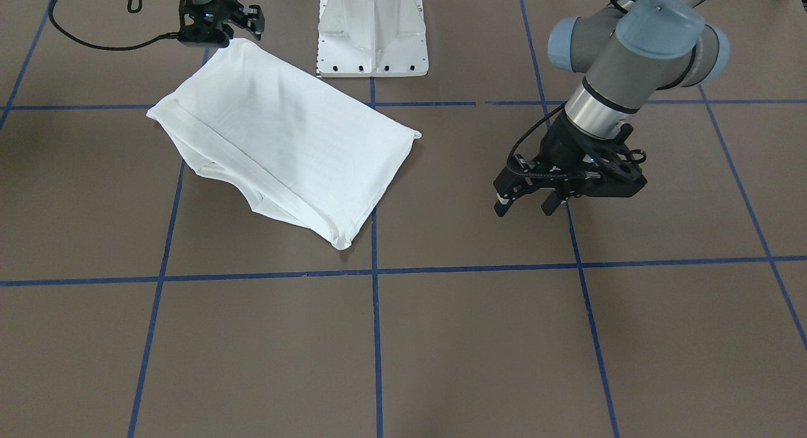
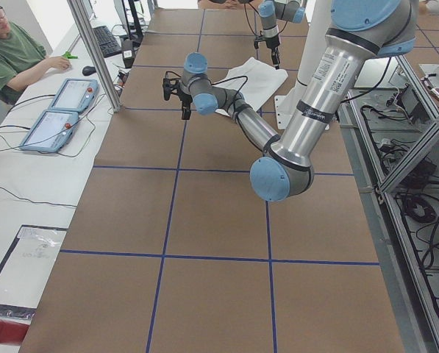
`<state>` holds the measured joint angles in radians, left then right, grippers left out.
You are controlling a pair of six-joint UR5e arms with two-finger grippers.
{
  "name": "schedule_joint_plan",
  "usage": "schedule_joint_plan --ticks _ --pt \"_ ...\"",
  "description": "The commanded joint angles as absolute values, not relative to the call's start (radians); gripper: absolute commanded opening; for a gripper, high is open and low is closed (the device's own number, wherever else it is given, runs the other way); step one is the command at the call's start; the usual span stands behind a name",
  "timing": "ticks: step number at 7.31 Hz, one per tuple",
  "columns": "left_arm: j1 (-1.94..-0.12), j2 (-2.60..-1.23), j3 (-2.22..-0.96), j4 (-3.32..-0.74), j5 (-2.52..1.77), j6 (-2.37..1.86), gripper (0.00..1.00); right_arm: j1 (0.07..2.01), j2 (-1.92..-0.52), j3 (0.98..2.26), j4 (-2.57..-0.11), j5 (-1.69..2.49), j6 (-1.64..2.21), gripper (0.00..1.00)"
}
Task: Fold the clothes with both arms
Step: 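Drag the folded shirt with the right gripper toward the robot, then release the shirt with the right gripper while the left gripper grasps its corner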
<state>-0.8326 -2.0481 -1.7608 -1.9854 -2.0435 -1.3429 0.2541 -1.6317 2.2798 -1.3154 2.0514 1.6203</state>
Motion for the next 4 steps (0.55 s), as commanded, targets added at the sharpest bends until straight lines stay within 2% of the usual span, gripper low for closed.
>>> schedule_joint_plan --ticks 1,4 --pt "-0.699 -2.048 -1.787 -1.988 -2.049 -1.490 1.00 0.474 -1.484 2.283 -1.315 2.056 1.631 1.00" --pt "-0.505 -2.052 -1.801 -1.994 -1.961 -1.693 1.00 0.633 -1.463 2.257 -1.315 2.054 1.609 1.00"
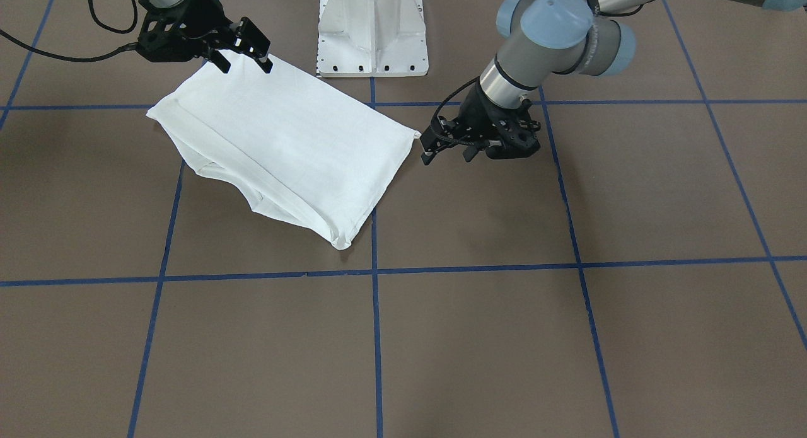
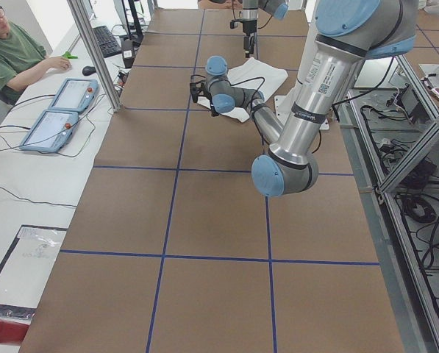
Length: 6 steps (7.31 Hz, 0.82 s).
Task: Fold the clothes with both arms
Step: 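Release the shirt with the right gripper while the left gripper grasps its corner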
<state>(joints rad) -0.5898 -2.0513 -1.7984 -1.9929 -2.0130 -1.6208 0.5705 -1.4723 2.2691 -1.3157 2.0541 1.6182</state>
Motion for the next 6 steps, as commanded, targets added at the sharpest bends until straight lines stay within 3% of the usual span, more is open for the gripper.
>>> schedule_joint_plan --ticks 1,6 --pt "-0.453 -2.048 -1.798 -1.993 -1.926 -1.722 1.00 0.659 -1.444 2.238 -1.316 2.054 1.599 1.00" --pt "-0.356 -2.059 -1.726 -1.988 -1.879 -1.786 0.98 0.684 -1.417 2.218 -1.316 2.045 1.598 1.00"
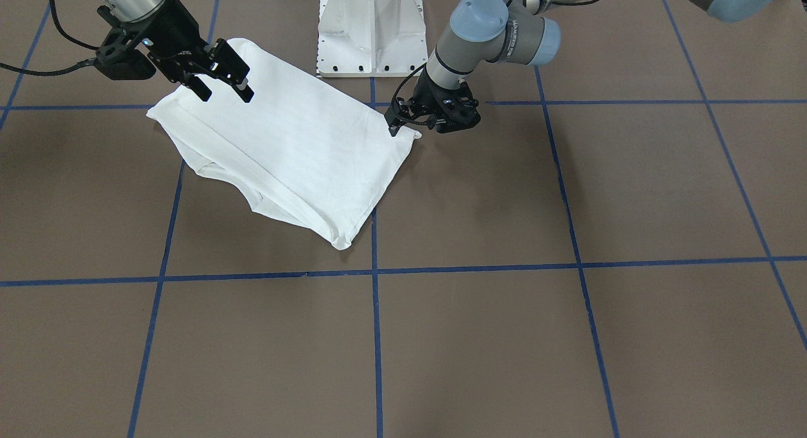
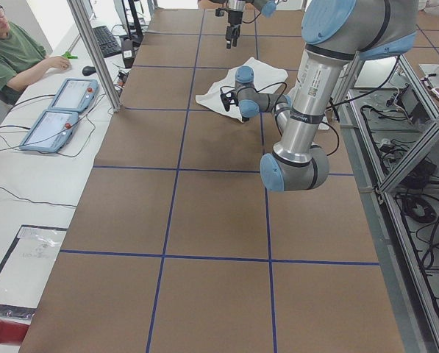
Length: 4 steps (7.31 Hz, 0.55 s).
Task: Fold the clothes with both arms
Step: 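Release the shirt with the right gripper while the left gripper grasps its corner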
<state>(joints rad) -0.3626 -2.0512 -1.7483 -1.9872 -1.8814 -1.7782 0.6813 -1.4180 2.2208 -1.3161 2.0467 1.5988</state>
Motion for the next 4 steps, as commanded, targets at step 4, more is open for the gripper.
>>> schedule_joint_plan --ticks 4 --pt "-0.356 -2.063 -1.713 -1.997 -1.876 -1.786 0.64 0.693 -1.419 2.218 -1.316 2.054 1.598 1.00"
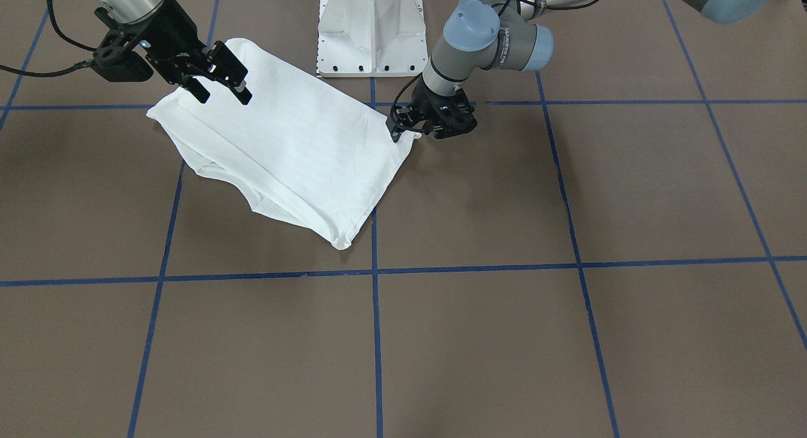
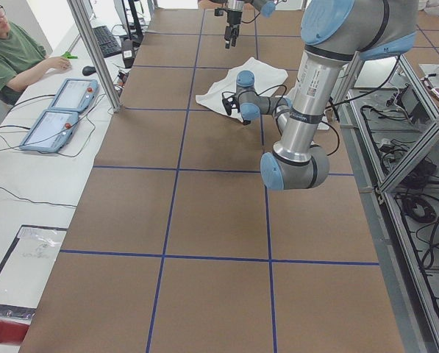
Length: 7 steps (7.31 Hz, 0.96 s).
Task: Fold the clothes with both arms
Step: 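Release the shirt with the right gripper while the left gripper grasps its corner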
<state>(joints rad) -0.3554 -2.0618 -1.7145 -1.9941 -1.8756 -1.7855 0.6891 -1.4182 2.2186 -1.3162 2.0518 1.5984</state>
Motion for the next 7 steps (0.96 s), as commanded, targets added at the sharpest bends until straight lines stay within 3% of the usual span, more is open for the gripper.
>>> schedule_joint_plan --ticks 1,3,7 --pt "-0.354 -2.063 -1.713 -1.997 -1.876 -1.784 0.44 0.696 -1.419 2.218 -1.316 2.054 1.598 1.00" --pt "-0.356 -2.063 -1.720 -1.999 -1.876 -1.779 0.01 0.699 -1.420 2.220 -1.316 2.056 1.598 1.00" --pt "-0.447 -2.056 -1.744 -1.987 -1.875 -1.770 0.00 0.741 -1.417 2.218 -1.316 2.063 1.600 1.00"
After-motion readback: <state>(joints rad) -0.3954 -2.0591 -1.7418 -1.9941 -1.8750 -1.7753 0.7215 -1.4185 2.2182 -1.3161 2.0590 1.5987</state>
